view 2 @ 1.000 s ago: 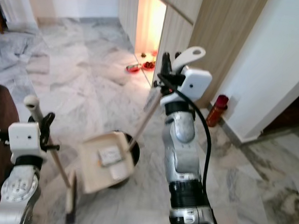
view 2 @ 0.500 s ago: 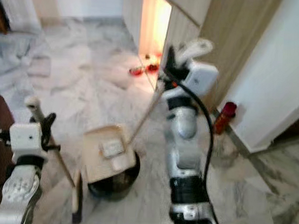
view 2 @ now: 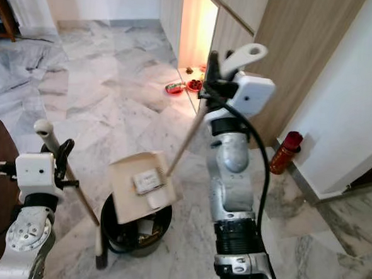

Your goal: Sweep floor

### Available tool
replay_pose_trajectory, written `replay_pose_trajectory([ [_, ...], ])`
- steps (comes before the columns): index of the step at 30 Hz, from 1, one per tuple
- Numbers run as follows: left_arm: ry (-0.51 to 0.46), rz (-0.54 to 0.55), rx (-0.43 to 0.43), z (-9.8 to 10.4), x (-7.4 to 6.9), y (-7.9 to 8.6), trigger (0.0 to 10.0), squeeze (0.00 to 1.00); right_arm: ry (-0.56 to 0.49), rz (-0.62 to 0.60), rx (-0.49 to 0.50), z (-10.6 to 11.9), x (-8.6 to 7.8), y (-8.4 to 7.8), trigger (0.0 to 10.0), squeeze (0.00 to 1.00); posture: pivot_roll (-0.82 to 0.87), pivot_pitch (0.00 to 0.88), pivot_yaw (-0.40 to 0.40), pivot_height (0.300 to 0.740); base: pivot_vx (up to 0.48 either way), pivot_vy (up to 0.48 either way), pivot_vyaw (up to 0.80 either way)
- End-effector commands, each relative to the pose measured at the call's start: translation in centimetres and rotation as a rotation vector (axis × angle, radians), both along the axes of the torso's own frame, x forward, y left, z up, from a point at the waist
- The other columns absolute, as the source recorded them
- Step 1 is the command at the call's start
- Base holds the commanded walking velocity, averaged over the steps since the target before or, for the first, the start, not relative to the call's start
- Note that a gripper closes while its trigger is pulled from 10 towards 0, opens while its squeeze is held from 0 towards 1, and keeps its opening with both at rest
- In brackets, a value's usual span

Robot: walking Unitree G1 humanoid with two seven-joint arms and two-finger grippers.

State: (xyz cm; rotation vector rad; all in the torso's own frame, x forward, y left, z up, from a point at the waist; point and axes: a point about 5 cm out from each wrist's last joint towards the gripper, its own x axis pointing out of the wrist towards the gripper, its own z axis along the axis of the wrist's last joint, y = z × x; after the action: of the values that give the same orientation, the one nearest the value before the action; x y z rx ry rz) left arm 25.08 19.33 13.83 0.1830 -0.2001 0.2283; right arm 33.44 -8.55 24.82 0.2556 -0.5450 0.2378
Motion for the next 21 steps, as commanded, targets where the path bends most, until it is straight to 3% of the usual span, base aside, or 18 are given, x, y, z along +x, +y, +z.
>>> replay_pose_trajectory([
  [1, -0.052, 0.0, 0.032, 1.0, -0.1, 0.0, 10.0, 0.0, -0.108, 0.002, 0.031, 2.3, -0.8, -0.3, 10.0, 0.0, 0.07, 0.052, -0.019, 0.74, 0.0, 0.0, 0.0],
  [8, -0.049, -0.019, 0.046, 0.9, -0.1, -0.2, 10.0, 0.0, -0.174, 0.049, -0.046, 2.6, -1.7, 0.9, 10.0, 0.0, 0.07, 0.057, -0.017, 0.74, 0.0, 0.0, 0.0],
  [13, -0.049, -0.028, 0.049, 0.8, -0.1, -0.4, 10.0, 0.0, -0.244, 0.114, -0.152, 2.6, -3.0, 2.9, 10.0, 0.0, 0.06, 0.059, -0.016, 0.74, 0.0, 0.0, 0.0],
  [21, -0.053, -0.03, 0.051, 0.9, -0.1, -0.5, 10.0, 0.0, -0.283, 0.179, -0.223, 1.9, -4.3, 4.9, 10.0, 0.0, 0.06, 0.064, -0.02, 0.74, 0.0, 0.0, 0.0],
])
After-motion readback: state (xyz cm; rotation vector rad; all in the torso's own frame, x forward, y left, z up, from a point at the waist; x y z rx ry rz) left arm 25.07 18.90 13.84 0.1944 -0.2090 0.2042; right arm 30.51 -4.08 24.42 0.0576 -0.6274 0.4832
